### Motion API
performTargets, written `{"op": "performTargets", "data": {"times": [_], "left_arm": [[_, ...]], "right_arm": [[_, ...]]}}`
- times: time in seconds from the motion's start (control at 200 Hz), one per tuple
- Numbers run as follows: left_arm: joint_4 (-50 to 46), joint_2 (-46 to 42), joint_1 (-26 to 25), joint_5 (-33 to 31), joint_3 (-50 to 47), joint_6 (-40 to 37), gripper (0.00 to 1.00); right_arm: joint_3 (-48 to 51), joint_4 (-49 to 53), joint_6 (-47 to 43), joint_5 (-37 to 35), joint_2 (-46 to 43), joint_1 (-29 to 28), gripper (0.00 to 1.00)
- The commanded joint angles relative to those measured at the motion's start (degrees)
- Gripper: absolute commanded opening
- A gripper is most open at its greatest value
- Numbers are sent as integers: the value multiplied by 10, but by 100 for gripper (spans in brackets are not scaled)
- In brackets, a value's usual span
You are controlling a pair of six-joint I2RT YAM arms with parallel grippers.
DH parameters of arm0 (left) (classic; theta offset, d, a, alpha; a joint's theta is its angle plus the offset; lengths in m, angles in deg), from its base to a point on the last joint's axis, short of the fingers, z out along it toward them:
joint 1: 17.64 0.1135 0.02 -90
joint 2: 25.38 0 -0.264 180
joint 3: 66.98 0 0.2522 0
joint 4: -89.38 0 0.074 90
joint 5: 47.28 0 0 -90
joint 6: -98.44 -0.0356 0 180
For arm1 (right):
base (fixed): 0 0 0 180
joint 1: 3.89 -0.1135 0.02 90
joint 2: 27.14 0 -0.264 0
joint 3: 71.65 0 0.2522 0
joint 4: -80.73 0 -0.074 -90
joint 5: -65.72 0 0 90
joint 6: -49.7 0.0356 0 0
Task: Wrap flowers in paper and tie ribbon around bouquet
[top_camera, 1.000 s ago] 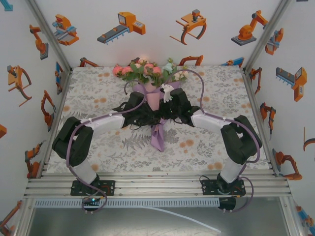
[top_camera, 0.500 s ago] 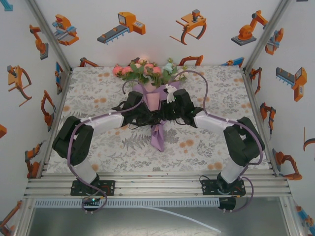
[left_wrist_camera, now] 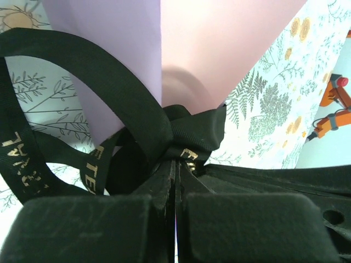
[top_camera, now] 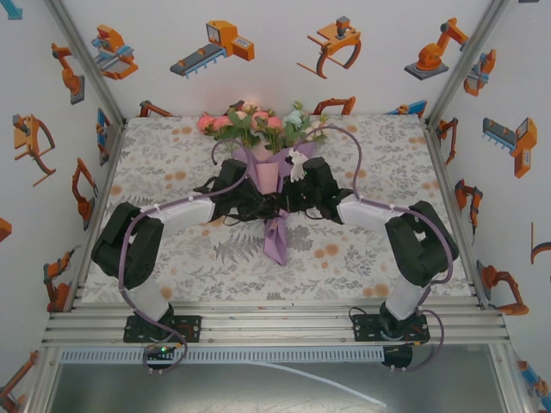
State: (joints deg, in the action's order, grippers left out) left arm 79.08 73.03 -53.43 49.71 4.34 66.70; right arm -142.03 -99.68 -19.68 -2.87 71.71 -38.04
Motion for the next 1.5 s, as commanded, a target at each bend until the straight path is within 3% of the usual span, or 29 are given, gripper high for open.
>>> {"op": "performTargets", "data": {"times": [0.0, 0.17, 0.4, 0.486, 0.531, 0.596, 0.676, 0.806, 0.956, 1.146, 1.322, 1.492], "left_arm": [[22, 10, 8, 18, -14, 7, 0], [-26, 28, 7, 16, 7, -14, 0], [57, 33, 6, 60, -5, -22, 0], [49, 32, 5, 51, 1, -24, 0], [19, 32, 6, 38, 11, -31, 0], [-9, 30, 5, 25, 21, -43, 0], [0, 27, 6, 22, 17, -45, 0], [-2, 27, 8, 24, 20, -42, 0], [9, 26, 7, 28, 17, -37, 0], [5, 31, 8, 28, 17, -44, 0], [0, 42, 11, 34, 25, -53, 0], [19, 28, 12, 46, 24, -71, 0]], "right_arm": [[-1, -39, 0, 17, -12, 4, 0], [5, -52, 17, 34, -39, 5, 0], [19, -86, 29, 96, -39, 4, 0], [19, -64, 28, 66, -40, 5, 0], [10, -12, 20, 3, -48, 5, 15], [-9, 59, -4, -60, -48, 6, 19], [-32, 99, -20, -56, -29, 6, 33], [-38, 83, -8, -60, -2, 6, 41], [-56, 64, 5, -35, 37, 6, 37], [-52, 34, 7, -13, 22, 6, 0], [-25, -15, 11, 68, -8, 5, 0], [-15, -52, 21, 152, 17, 2, 3]]}}
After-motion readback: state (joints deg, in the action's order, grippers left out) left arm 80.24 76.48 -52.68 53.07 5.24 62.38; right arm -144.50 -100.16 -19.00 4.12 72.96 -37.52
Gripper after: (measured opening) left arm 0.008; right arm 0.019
